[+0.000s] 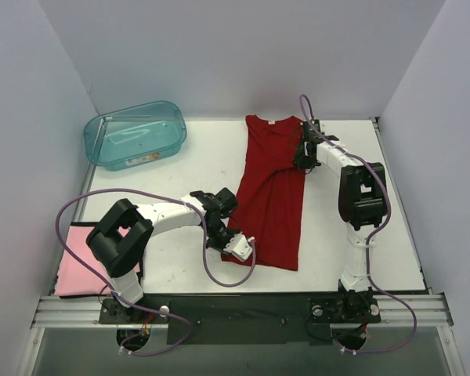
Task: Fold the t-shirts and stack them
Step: Rotate the tshirt 90 degrees
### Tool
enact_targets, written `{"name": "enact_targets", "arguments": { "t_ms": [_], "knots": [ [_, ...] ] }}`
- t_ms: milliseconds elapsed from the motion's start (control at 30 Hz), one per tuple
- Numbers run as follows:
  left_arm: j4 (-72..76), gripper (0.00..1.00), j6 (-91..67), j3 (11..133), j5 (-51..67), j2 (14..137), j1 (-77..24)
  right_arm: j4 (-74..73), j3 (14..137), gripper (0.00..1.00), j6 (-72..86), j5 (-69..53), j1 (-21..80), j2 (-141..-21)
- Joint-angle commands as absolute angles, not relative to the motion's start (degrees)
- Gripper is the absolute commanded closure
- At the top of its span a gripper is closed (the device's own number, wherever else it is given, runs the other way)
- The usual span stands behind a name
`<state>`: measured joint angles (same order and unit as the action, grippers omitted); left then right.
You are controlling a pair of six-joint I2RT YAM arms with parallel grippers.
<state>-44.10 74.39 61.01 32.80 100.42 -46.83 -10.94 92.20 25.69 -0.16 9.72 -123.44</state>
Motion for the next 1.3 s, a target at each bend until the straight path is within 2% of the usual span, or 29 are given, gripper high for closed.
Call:
{"name": "enact_targets", "arguments": {
  "t_ms": [0,100,267,367,467,700,800,867,967,1033,1267],
  "knots": [
    [-45.09,1.0,73.74,62.05,33.58,99.93,-47.37,-10.9,89.04,0.78,32.43,-0.18,8.79,-119.63],
    [-45.61,1.0,73.83,62.23,33.31,99.84,-47.37,-11.6,85.7,0.73,33.57,3.24,8.61,-117.16],
    [-47.9,1.0,74.62,62.93,33.13,99.76,-47.37,-15.64,82.63,0.75,36.12,6.5,5.98,-116.11],
    [-47.9,1.0,74.62,62.75,33.31,99.76,-47.37,-14.25,80.69,0.74,35.69,3.01,3.7,-114.53],
    [-47.99,1.0,74.62,62.84,33.49,100.02,-47.37,-12.04,80.68,0.69,30.08,-2.0,3.6,-112.94],
    [-48.86,1.0,72.87,63.81,33.4,100.11,-47.37,-10.72,83.67,0.7,23.74,-11.57,3.95,-110.22],
    [-49.92,1.0,71.11,64.42,33.75,99.84,-47.46,-15.54,83.32,0.69,20.32,-12.83,5.88,-107.07],
    [-50.97,1.0,69.35,64.95,34.63,99.41,-47.81,-22.73,82.18,0.69,20.48,-9.42,7.55,-104.34],
    [-52.03,1.0,66.2,64.95,34.8,98.27,-49.04,-30.74,72.91,0.67,23.62,-5.37,10.1,-95.92],
    [-51.86,1.0,63.65,63.99,35.24,97.21,-50.62,-32.86,64.3,0.61,26.17,-5.1,12.21,-89.6],
    [-49.75,1.0,56.69,60.73,39.89,95.45,-54.67,-37.88,45.2,0.52,34.71,-8.77,20.83,-75.86]
  ]
}}
